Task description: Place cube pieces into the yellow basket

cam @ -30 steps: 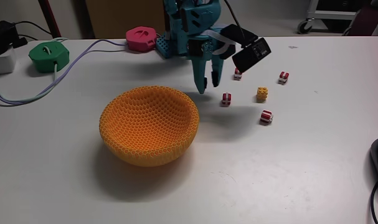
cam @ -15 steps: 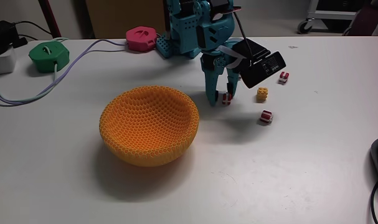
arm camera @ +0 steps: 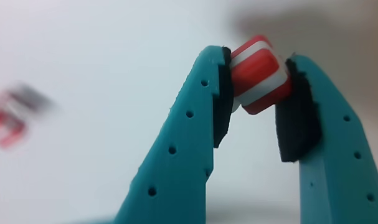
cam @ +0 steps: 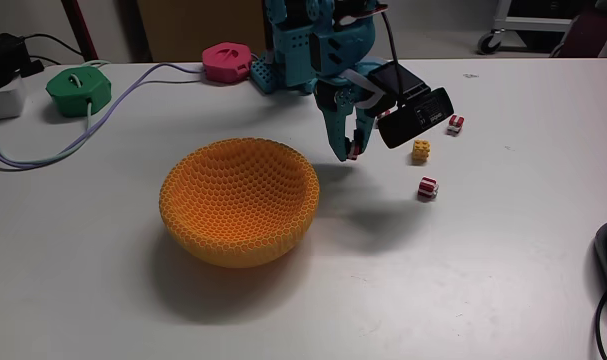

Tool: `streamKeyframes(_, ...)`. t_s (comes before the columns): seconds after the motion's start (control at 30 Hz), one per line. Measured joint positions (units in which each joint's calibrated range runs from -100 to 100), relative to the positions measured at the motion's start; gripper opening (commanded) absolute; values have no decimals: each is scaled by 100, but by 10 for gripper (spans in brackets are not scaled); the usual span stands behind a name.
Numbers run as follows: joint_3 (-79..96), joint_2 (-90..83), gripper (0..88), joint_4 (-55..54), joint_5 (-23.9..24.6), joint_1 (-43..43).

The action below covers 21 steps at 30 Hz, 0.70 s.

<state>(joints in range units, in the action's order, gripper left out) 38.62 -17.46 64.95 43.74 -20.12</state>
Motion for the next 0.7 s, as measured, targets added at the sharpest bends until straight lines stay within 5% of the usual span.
streamKeyframes(0.13,-2049,-79,0,932,-825,1306)
streamKeyframes(0.23,-2443,-118,334,588,-1377,2263)
streamKeyframes(0.37,-1773,-118,504,177,-1675,2698)
streamKeyframes(0.53,-1586,-207,528,311,-1431,2408)
streamKeyframes(0.7,-1882,-364,479,887,-611,1054)
